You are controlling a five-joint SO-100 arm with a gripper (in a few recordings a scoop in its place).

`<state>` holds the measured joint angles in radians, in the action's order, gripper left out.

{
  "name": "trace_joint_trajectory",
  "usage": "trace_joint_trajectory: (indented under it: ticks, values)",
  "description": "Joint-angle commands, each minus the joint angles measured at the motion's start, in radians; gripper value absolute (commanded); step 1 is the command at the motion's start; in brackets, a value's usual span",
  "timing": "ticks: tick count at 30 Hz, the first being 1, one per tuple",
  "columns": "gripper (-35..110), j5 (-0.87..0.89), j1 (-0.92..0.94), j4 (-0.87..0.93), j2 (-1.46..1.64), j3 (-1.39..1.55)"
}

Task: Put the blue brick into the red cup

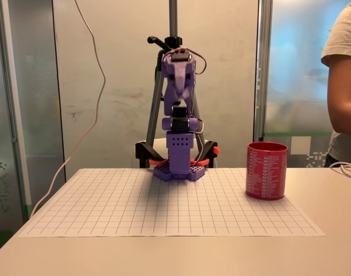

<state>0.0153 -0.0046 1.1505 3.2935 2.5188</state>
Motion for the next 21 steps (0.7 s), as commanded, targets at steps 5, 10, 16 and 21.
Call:
trace_joint_trajectory:
  ticks: [5, 10, 16, 21]
  values:
    - [0, 0.011, -0.006, -0.121, 0.009, 0.368]
    - [0, 0.015, -0.005, -0.126, 0.009, 0.520]
    - [0, 0.048, -0.003, -0.114, 0.009, 0.549]
    - [0, 0.061, -0.003, -0.112, 0.009, 0.548]
